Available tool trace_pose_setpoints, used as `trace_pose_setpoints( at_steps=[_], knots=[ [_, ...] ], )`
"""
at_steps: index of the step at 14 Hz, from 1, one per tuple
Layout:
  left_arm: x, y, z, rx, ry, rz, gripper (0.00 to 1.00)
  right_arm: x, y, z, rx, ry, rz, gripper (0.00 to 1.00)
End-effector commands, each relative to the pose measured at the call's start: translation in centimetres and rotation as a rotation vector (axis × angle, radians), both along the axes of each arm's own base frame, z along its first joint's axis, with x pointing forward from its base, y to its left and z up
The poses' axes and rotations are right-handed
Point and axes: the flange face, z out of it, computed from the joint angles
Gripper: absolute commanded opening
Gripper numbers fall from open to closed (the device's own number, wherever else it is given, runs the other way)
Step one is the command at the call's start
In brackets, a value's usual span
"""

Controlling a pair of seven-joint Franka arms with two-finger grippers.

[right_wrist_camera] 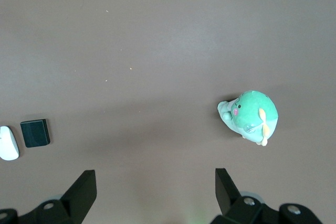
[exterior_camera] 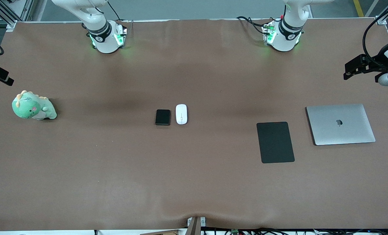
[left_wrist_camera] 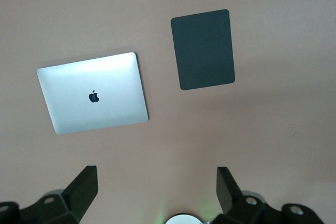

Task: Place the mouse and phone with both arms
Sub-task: 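Raise the left gripper and move it toward the white mouse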

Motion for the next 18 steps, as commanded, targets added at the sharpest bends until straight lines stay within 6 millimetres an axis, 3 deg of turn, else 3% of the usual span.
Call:
trace_pose_setpoints(
  at_steps=[1,7,12,18],
  knots=[
    [0.3,-0.5,0.5,-0.006,-0.003,0.003,1.00,-0.9,0.4,1.2,-0.001,-0.008,0.015,1.00],
    [2.1,-1.9,-0.6,-0.008,0.047,0.031,1.00,-0.3,0.4,0.7,-0.002,-0.010,0.012,1.00],
    [1.5,-14.1,-3.9,-0.015,0.107,0.103,1.00,-0.2,0.8,1.2,0.000,-0.018,0.018,1.00],
    [1.0,-29.2,-10.1,-0.070,0.049,0.157,1.00,0.2,1.3,1.1,0.023,-0.019,0.025,1.00]
  ],
)
